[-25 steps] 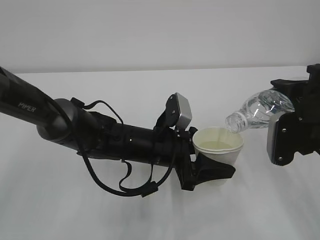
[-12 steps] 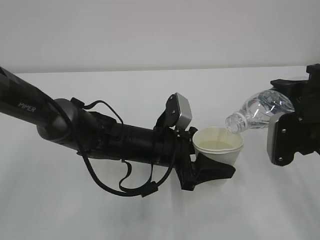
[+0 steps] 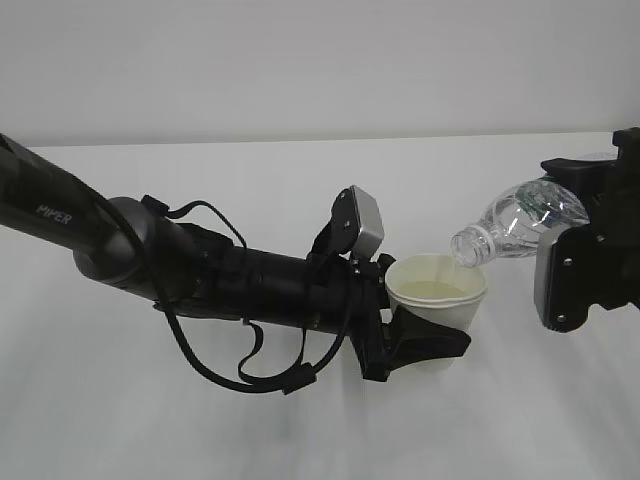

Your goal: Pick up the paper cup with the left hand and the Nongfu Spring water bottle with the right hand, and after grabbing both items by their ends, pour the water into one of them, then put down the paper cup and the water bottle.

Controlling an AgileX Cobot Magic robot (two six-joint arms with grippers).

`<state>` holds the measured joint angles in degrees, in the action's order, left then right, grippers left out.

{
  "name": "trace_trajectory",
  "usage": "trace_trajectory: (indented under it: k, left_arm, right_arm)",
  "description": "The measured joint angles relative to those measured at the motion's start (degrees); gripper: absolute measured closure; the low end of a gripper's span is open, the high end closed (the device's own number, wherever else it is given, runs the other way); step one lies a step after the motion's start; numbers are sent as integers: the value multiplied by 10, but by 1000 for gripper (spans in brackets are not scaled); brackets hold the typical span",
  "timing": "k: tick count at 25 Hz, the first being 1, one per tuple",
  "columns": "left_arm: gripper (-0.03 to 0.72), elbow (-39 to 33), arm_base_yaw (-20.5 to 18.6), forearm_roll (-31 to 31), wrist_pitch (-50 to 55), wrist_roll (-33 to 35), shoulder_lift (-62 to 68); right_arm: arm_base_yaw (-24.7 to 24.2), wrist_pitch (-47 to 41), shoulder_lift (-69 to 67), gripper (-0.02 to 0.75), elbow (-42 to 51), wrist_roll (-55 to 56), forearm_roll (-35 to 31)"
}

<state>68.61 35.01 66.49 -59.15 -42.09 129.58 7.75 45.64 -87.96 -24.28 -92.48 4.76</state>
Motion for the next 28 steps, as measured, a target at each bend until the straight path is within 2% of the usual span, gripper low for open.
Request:
trace_trajectory:
  k: [28]
  left_arm:
    - [228,0,0,1,0,0,0]
  right_arm:
    - [0,1,0,332,0,-2,0]
